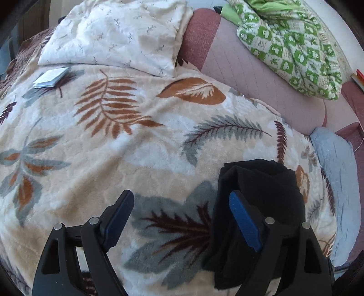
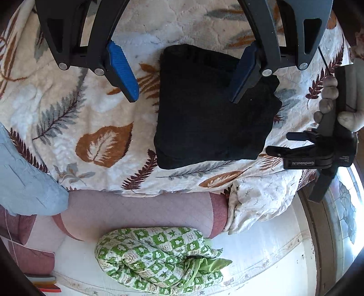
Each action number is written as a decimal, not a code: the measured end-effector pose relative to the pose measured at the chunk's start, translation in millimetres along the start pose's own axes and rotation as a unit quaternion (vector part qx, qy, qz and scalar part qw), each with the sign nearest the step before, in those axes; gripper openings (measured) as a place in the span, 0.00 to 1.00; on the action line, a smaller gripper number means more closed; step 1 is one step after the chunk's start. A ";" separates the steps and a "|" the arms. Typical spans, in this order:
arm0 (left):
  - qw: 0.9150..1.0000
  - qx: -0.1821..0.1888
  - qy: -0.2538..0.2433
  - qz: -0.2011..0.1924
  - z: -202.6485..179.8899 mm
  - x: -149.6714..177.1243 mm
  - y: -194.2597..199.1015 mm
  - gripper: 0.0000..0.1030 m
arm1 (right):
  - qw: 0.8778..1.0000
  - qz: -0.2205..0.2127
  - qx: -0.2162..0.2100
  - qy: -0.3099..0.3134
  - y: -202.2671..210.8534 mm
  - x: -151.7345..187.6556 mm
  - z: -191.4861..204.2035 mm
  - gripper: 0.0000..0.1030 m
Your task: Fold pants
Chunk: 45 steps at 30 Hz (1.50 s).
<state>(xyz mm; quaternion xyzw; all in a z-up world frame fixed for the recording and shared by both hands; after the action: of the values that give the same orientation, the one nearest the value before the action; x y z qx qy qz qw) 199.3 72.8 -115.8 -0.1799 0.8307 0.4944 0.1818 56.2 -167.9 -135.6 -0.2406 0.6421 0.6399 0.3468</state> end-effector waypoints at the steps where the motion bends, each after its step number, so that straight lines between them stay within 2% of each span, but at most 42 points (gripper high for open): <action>1: 1.000 0.004 0.001 -0.008 -2.2 5.3 12.4 0.83 | 1.000 0.002 0.001 0.000 2.4 2.9 0.9 0.83; 5: 0.999 -0.005 -0.014 -0.050 -11.3 43.9 65.0 0.83 | 1.000 0.015 0.009 -0.013 15.2 16.3 4.7 0.83; 9: 0.993 -0.048 -0.062 -0.086 -31.8 94.0 103.7 0.83 | 0.999 0.024 0.001 -0.043 44.7 36.1 12.9 0.83; 12: 0.986 -0.082 -0.098 -0.108 -49.5 123.4 124.5 0.83 | 0.999 0.023 0.008 -0.042 68.8 51.5 19.7 0.83; 16: 0.972 -0.137 -0.116 -0.152 -68.9 144.4 152.7 0.88 | 0.999 0.010 0.031 -0.009 90.9 55.3 28.8 0.83; 20: 0.961 -0.146 -0.129 -0.199 -80.8 151.7 174.3 0.96 | 0.999 0.002 0.044 -0.005 100.7 47.3 28.8 0.83; 22: 0.961 -0.128 -0.124 -0.210 -79.3 152.3 179.6 0.96 | 0.998 0.006 0.056 -0.010 100.2 46.5 23.5 0.83; 25: 0.966 -0.118 -0.108 -0.203 -69.9 151.9 174.2 0.97 | 0.997 0.021 0.068 -0.028 96.4 51.3 13.6 0.83; 28: 0.969 -0.133 -0.093 -0.187 -54.7 157.6 161.7 0.97 | 0.996 0.030 0.074 -0.036 94.0 58.3 12.0 0.83; 33: 0.976 -0.136 -0.070 -0.152 -29.4 170.0 140.5 0.97 | 0.996 0.030 0.083 -0.011 88.0 70.8 25.0 0.83; 38: 0.979 -0.148 -0.057 -0.128 -11.0 175.5 127.6 0.97 | 0.996 0.043 0.081 0.005 78.6 80.3 37.1 0.83; 45: 0.987 -0.119 -0.055 -0.098 -2.9 179.2 113.0 0.97 | 0.995 0.055 0.078 0.013 70.0 85.3 43.2 0.83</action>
<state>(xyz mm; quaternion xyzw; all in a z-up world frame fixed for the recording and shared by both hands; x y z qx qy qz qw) -11.0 99.4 -115.1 -0.2533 0.7331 0.5788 0.2518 -45.5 -109.2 -151.5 -0.1861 0.7068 0.6026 0.3204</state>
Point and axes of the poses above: each gripper's, at about its wrist camera, not at the fingertips, and y roughly against the way its jaws point, z to its left, x to its underside, the point moved 4 cm from there along -y, roughly the way its jaws point, and after that the axes turned 11 degrees about x, right-handed, at the moved point
